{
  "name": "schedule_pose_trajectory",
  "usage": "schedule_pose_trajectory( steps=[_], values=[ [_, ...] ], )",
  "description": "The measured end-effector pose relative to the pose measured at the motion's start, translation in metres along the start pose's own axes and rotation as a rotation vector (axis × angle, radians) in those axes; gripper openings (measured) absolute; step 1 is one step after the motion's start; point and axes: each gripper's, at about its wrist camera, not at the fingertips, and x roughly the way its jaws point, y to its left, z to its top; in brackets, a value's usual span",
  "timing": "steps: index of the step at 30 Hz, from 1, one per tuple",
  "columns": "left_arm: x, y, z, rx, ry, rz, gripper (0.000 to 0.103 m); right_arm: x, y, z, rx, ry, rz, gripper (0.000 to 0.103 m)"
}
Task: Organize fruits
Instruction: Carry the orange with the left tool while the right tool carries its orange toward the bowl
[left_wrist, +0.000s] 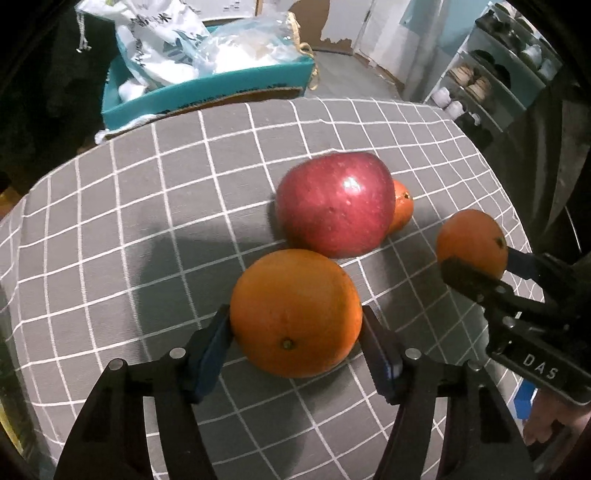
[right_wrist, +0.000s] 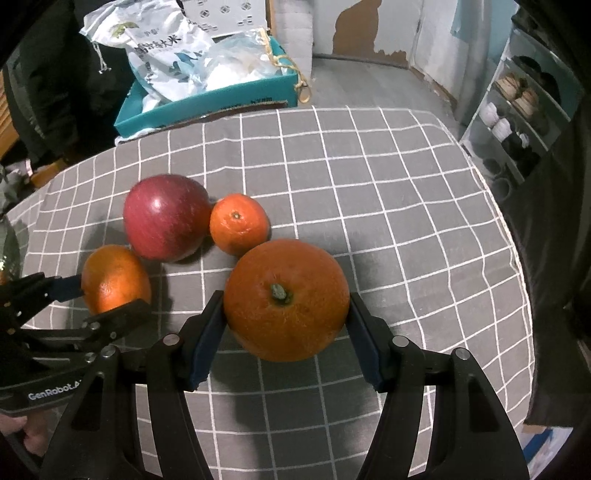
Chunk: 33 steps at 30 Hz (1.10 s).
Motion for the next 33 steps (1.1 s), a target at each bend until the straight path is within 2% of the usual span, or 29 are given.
schedule_pose_trajectory(
  steps=[13,24,33],
  values=[
    [-0.050,0.009,0.003,-0.012,-0.115,0.061,0.068,-0.038,0.013,0.008,-0.043,-0.075,-0.023,0.064],
    [-0.096,0.009,0.002,0.012,-0.212,0.103,0.068,-0.075,0.029,0.015,-0.072,-0.154,-0.010,0.064],
    [-0.131,0.016,-0.002,-0.008,-0.272,0.120,0.068,-0.106,0.045,0.019,-0.098,-0.217,0.010,0.064]
  ],
)
